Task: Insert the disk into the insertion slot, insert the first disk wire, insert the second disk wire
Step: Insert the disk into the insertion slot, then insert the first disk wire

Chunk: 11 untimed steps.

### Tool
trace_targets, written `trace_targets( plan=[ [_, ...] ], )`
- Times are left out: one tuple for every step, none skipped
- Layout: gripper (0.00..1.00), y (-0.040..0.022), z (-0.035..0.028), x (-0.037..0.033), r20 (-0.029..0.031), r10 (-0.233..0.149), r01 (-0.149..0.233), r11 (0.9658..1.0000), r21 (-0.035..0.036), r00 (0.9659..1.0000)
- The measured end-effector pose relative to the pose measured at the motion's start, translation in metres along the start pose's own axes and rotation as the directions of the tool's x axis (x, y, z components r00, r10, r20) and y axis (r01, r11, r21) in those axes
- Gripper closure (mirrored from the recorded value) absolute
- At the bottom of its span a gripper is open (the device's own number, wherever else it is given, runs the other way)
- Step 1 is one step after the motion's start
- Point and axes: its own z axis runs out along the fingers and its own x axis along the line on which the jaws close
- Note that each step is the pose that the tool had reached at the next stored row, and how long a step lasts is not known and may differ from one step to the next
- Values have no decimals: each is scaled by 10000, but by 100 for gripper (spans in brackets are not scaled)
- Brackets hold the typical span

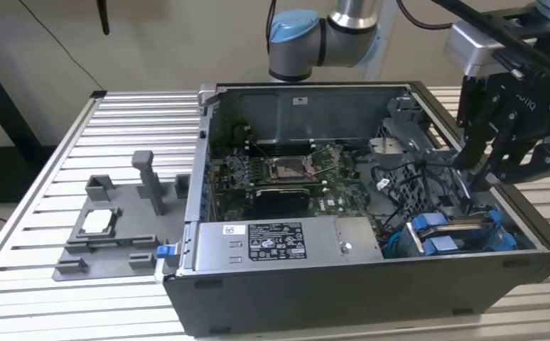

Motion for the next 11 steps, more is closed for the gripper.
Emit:
trace_targets(
  plan=[
    [60, 0, 0, 0, 26, -37, 37, 9999, 166, 10000],
    [60, 0, 2, 0, 43, -75, 74, 9995, 317, 10000],
    [60, 0, 5, -1, 47, -115, 113, 9990, 431, 9999],
    [60, 1, 16, -11, 46, -174, 172, 9987, 487, 9998],
    [60, 1, 33, -21, 50, -241, 238, 9984, 508, 9997],
    [60, 1, 50, -27, 53, -311, 307, 9982, 523, 9995],
    [60, 3, 65, -32, 57, -366, 363, 9979, 540, 9993],
    [60, 3, 75, -34, 66, -405, 400, 9976, 562, 9992],
    [60, 4, 81, -36, 78, -441, 436, 9973, 591, 9990],
    [60, 3, 84, -36, 95, -476, 469, 9969, 625, 9988],
    [60, 1, 86, -37, 125, -502, 493, 9966, 662, 9987]
  ],
)
